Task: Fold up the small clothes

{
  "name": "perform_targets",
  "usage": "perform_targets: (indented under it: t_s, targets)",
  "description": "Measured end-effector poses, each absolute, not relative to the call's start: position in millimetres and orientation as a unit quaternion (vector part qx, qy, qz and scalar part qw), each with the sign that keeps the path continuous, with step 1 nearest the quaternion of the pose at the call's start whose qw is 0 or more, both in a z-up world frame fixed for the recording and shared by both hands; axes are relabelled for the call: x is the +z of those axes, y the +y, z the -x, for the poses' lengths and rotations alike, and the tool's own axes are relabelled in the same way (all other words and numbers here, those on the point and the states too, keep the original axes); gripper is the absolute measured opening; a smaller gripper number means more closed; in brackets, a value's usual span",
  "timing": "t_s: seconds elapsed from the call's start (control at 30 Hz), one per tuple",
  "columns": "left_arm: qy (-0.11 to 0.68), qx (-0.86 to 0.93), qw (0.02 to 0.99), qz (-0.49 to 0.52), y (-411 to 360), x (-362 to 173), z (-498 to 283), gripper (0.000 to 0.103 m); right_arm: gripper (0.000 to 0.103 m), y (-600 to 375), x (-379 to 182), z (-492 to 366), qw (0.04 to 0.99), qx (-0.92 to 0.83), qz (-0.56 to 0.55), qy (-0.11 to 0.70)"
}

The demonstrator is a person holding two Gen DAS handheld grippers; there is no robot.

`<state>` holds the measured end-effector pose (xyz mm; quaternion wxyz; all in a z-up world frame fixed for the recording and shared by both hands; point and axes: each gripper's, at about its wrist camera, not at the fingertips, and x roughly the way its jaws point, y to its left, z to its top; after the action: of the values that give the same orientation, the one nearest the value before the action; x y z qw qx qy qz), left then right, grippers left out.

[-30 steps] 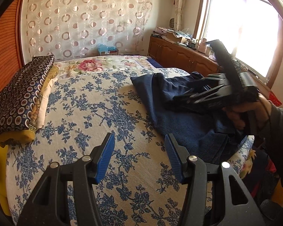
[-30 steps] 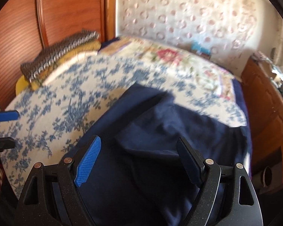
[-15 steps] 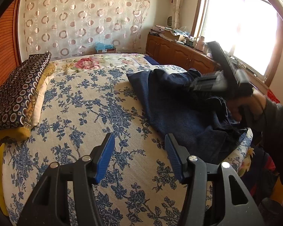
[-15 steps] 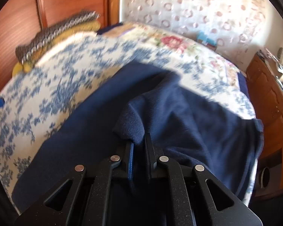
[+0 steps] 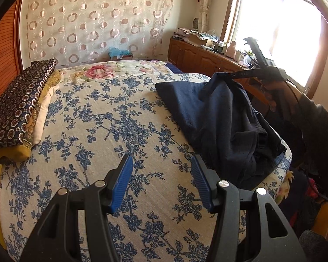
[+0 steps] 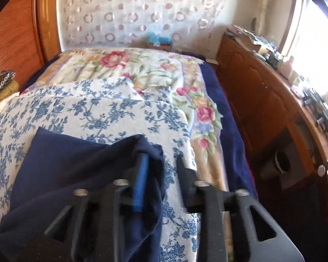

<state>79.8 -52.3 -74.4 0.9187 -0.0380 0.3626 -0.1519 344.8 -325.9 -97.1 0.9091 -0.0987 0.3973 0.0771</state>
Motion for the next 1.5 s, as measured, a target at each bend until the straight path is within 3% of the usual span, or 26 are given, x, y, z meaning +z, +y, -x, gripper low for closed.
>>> perform_targets:
  t_s: [0.07,0.53,0.77,0.97,1.0,1.03,1.2,1.33,1.5]
  targets:
    - [0.366,-0.153,0.917,0.037,-54.8,-76.0,-80.9,0.054,0.047,-329.1,-97.4,-334.1,0.913,0.086,0.083,0.391]
    - [0.365,-0.180,0.913,0.026,-78.7,-75.9,-77.0,0.054,0.048,-302.7,-122.4,-162.5,0.900,0.221,0.091,0.365]
    - [0.368,-0.187,0.910,0.025,-86.7,-77.7,-78.3,0.054,0.048,-324.3,-137.4,-144.5,0.888,0.229,0.031,0.398]
    - [0.370,-0.196,0.907,0.033,-91.4,-79.1,-76.9,0.054,0.047,-319.1,-144.5,-136.1,0.891,0.219,0.054,0.395]
    - [0.371,-0.197,0.907,0.032,-92.3,-79.2,-76.7,0.054,0.041,-320.6,-146.0,-133.9,0.889,0.222,0.056,0.397]
    - [0.371,-0.200,0.906,0.035,-92.7,-79.0,-76.6,0.054,0.016,-321.0,-146.7,-132.1,0.887,0.229,0.056,0.397]
    - [0.370,-0.204,0.906,0.033,-98.7,-78.7,-76.5,0.054,0.007,-342.2,-137.2,-117.1,0.892,0.233,0.045,0.384]
    - [0.370,-0.209,0.905,0.026,-104.8,-79.7,-75.0,0.054,0.007,-375.9,-125.7,-109.7,0.907,0.182,0.034,0.378]
    - [0.370,-0.207,0.905,0.020,-108.9,-80.3,-75.0,0.054,0.027,-398.8,-125.1,-111.1,0.917,0.120,0.025,0.380]
